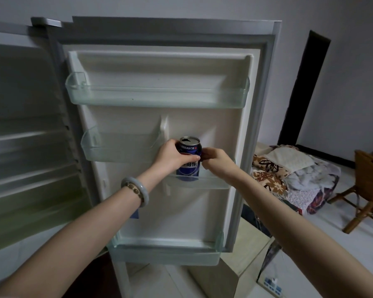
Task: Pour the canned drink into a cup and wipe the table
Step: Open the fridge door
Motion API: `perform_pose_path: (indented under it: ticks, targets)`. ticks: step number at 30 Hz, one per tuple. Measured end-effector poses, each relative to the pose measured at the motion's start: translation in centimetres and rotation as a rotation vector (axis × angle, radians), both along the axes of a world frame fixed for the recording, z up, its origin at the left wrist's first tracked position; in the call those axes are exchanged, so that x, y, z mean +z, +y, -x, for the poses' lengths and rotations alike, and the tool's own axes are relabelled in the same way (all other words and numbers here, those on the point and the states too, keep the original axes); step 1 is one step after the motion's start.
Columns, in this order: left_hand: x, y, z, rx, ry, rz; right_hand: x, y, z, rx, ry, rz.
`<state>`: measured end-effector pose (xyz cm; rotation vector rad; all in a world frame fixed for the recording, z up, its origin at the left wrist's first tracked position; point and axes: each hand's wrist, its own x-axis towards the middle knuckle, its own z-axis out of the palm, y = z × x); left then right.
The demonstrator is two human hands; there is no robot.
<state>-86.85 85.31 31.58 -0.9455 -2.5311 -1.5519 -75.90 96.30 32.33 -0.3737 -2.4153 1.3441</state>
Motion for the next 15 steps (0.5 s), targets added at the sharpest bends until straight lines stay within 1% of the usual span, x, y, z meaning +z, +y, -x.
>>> perform_pose_path:
  ticks: [5,9,12,15]
  targets:
    - [1.6,-0.8,-0.9,-0.023,0.061,-0.088,1.5,-0.6,-1.4,0.050,0.103,0.057]
    - [3.8,-2.5,-2.5,-0.108,0.079,-0.143,2.9,-1.1,-3.1,0.081,0.161,0.075]
    - [4.7,-4.2,-3.5,-0.159,0.084,-0.153,2.6,-1.0,-4.7,0.048,0.142,0.117]
    - [4.6,-6.0,-4.7,-0.224,0.040,-0.144,1.3,-1.3,-6.5,0.102,0.053,0.268]
